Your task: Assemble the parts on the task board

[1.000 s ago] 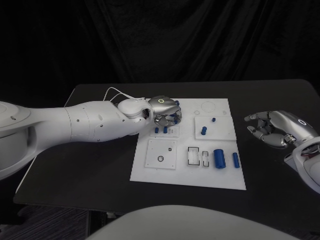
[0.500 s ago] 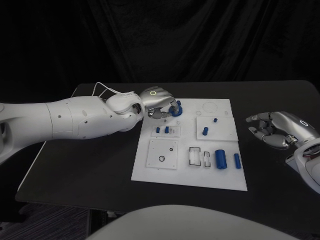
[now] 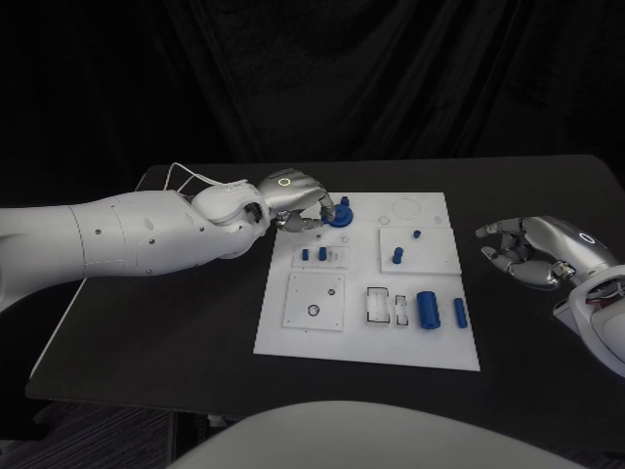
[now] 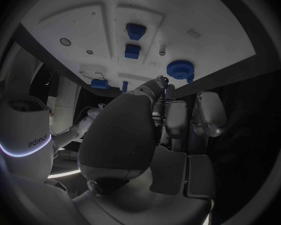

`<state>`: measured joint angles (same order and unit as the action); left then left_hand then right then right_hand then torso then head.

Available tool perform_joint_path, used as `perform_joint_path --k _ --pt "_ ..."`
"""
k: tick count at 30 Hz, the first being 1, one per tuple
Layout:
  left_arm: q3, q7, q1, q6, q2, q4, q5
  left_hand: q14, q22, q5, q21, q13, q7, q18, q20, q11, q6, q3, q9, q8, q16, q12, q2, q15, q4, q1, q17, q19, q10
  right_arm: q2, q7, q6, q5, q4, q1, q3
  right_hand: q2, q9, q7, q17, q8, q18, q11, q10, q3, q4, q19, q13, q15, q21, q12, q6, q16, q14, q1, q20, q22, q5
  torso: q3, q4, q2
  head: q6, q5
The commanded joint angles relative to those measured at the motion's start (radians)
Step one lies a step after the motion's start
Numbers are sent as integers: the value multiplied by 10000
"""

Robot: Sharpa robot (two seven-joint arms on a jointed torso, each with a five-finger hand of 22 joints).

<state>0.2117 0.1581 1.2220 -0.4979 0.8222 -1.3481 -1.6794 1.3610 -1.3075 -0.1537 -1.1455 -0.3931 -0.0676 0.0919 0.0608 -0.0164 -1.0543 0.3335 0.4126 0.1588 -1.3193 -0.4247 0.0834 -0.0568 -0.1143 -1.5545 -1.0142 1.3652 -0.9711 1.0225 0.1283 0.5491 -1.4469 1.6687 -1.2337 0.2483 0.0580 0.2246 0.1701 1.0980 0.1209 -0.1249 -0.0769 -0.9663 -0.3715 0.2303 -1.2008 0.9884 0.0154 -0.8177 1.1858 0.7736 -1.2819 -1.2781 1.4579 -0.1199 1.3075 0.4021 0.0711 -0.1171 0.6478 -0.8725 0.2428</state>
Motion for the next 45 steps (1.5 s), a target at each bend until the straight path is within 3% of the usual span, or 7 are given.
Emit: perform_joint_path --k 1,20,45 --pt "-6 -89 -42 192 -33 23 3 -101 -1451 -6 59 17 -23 -23 -1 37 9 -32 -10 -19 59 72 21 13 7 94 40 -72 -86 9 -24 -40 -15 16 21 -5 60 -8 -9 -9 24 -195 -35 68 -49 -18 13 -8 13 38 -53 53 40 56 -47 -30 694 38 -4 -5 13 -1 3" --pt "-6 -283 -314 598 -146 258 3 -159 -1434 56 121 43 -26 -14 4 32 20 -33 -15 -34 124 101 17 22 -4 108 156 -105 -104 21 -39 -29 -15 31 50 -5 63 -12 -7 -18 20 -196 -38 75 -54 -20 19 -12 15 48 -57 50 49 66 -49 -31 692 38 -4 -11 10 -1 11" --pt "-6 -377 -368 920 -247 343 3 -209 -1438 119 113 81 -40 -19 9 13 43 -32 -25 -60 185 146 15 33 -16 124 250 -105 -118 -9 -33 -75 -15 23 64 -5 59 -19 -5 -18 15 -196 -43 92 -71 -30 25 -24 20 58 -68 52 53 72 -43 -34 691 41 0 -11 11 -1 -1"
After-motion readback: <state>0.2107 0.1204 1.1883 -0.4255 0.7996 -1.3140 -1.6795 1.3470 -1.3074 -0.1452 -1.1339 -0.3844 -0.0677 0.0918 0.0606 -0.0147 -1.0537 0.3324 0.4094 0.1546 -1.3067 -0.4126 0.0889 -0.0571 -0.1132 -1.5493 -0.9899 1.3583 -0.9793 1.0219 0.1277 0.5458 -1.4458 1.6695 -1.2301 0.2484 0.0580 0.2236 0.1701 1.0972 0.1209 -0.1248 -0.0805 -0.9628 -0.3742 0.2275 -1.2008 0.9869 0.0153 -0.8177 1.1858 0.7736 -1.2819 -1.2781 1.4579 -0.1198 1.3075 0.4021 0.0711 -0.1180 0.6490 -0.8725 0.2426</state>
